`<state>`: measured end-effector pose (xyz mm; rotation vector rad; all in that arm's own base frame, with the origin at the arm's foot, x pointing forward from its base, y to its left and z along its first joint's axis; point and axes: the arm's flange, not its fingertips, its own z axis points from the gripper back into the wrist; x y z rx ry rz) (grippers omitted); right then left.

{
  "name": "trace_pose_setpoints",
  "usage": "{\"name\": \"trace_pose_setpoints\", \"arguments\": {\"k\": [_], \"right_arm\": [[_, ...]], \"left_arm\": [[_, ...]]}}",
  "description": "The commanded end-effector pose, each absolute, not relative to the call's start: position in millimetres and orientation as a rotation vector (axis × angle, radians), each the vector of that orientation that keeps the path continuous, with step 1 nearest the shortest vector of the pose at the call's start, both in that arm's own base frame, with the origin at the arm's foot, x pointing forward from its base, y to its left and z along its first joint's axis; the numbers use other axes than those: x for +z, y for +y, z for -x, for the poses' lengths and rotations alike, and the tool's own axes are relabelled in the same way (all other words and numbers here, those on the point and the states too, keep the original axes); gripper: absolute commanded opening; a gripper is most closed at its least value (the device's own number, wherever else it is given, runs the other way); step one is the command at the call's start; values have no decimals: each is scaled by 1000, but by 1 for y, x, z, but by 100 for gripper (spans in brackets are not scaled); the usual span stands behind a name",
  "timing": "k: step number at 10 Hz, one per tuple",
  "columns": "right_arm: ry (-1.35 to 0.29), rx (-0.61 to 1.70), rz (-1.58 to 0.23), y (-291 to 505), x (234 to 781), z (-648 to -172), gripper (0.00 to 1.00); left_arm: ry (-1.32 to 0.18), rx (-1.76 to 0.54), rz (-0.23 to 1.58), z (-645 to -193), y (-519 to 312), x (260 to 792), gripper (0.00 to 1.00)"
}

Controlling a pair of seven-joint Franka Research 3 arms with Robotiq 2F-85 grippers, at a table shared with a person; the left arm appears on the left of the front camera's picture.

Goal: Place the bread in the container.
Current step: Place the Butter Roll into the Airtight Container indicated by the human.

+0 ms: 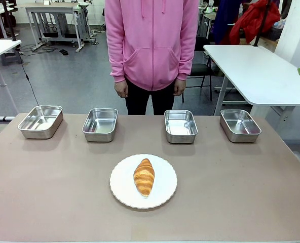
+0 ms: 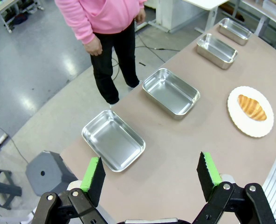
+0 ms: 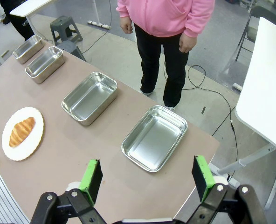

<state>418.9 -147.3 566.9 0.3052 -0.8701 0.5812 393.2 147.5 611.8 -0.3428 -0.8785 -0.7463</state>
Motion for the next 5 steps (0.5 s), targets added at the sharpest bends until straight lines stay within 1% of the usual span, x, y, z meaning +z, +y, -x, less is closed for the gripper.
{"name": "trace_pose_setpoints", "arguments": {"k": [1,5], "right_arm": [[-896,594,-318,-149,566,-422,100],[-896,594,-318,-149,566,-422,100]], "left_arm": [[-885,-754,347,-392,146,613,100],[-885,-754,347,-392,146,613,100]]}}
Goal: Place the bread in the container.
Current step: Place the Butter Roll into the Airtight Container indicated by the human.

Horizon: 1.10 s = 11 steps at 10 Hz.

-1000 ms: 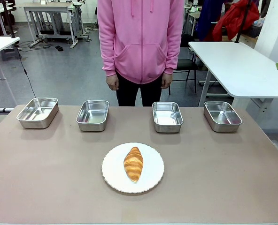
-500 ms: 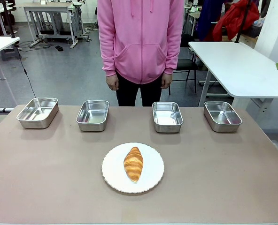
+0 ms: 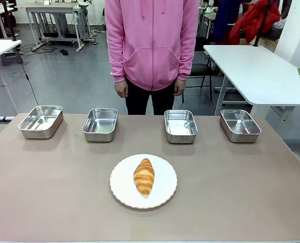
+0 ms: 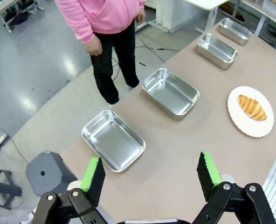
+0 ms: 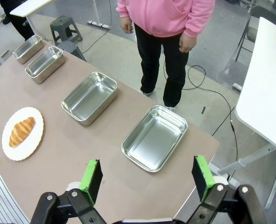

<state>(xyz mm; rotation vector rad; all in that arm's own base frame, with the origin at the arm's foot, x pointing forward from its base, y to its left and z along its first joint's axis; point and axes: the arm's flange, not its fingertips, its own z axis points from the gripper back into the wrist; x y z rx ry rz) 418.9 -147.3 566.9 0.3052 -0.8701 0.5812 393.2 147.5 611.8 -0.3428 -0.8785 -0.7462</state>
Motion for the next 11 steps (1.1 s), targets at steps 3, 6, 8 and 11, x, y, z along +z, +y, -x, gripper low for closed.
{"name": "trace_pose_setpoints", "arguments": {"k": [3,6,8,11], "right_arm": [[-896,594,-318,-149,566,-422,100],[-896,594,-318,-149,566,-422,100],[-896,594,-318,-149,566,-422,100],[-896,594,-318,-149,566,-422,100]], "left_arm": [[-885,-754,347,-392,146,613,100],[-885,-754,347,-392,146,613,100],[-885,-754,347,-392,146,613,100],[-885,-754,347,-392,146,613,100]]}}
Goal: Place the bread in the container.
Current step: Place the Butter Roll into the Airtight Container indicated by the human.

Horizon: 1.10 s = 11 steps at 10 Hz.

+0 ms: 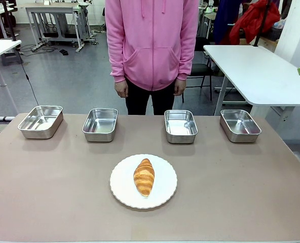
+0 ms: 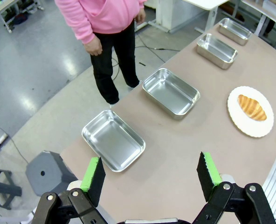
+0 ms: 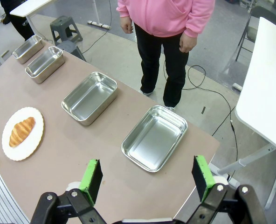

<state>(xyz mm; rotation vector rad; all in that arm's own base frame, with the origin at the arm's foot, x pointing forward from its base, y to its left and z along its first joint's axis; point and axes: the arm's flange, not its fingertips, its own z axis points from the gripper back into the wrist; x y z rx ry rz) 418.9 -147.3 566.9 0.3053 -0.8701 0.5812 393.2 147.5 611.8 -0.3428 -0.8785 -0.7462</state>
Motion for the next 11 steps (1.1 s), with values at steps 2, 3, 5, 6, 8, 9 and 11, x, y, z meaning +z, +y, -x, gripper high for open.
{"name": "trace_pose_setpoints", "arguments": {"k": [2,3,5,6,8,9,11], "right_arm": [[-896,594,-318,-149,566,-422,100],[-896,594,-318,-149,566,-422,100],[-896,594,-318,-149,566,-422,100],[-896,594,-318,-149,566,-422,100],[-896,594,-318,-149,566,-422,100],[-896,594,-318,-149,566,-422,100],[-896,594,-318,-149,566,-422,100]], "left_arm": [[-885,-754,347,-392,146,613,100],[-885,-754,347,-392,146,613,100],[-885,-754,347,-392,146,613,100],[-885,-754,347,-392,146,613,100],[-885,-754,347,-392,146,613,100],[-885,-754,347,-392,146,613,100],[-885,-754,347,-392,146,613,100]]}}
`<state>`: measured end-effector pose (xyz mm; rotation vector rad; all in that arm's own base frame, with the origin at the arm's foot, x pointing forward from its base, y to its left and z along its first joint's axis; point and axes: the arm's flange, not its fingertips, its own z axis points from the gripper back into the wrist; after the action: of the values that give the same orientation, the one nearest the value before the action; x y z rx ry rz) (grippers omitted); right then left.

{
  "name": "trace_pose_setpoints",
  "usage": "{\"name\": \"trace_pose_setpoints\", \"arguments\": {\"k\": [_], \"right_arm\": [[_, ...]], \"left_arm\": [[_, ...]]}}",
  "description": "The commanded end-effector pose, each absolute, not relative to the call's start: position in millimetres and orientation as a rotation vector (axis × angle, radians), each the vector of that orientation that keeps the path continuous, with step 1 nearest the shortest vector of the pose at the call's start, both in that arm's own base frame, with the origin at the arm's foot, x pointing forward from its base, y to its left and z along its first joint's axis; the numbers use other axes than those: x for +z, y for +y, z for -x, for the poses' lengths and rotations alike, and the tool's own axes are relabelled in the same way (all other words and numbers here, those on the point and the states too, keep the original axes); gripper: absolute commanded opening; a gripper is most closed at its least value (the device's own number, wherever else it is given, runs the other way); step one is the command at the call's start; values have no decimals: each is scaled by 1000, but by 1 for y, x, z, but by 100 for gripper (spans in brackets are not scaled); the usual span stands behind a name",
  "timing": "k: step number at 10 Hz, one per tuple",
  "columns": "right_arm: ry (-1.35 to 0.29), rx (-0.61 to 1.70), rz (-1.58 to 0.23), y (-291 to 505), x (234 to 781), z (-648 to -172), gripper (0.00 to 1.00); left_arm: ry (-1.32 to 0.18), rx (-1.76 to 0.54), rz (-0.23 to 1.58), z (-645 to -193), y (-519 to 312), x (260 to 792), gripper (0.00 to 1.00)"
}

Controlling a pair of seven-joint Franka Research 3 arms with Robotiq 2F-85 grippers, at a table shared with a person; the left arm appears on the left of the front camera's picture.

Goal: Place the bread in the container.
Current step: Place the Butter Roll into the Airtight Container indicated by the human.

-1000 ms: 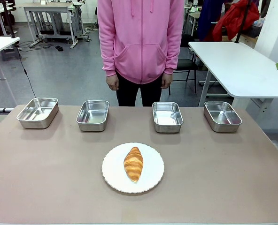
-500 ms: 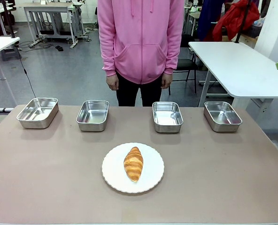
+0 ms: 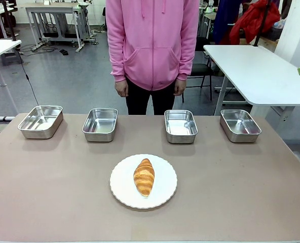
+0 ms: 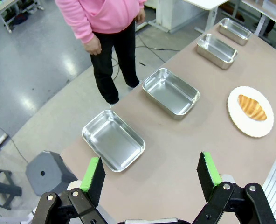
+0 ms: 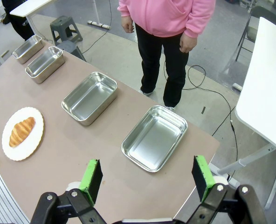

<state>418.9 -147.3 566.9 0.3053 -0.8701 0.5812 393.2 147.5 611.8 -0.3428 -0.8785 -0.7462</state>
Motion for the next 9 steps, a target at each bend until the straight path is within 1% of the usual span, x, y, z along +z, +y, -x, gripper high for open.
{"name": "trace_pose_setpoints", "arguments": {"k": [1,9], "right_arm": [[-896,594,-318,-149,566,-422,100],[-896,594,-318,-149,566,-422,100]], "left_arm": [[-885,-754,347,-392,146,613,100],[-885,-754,347,-392,146,613,100]]}}
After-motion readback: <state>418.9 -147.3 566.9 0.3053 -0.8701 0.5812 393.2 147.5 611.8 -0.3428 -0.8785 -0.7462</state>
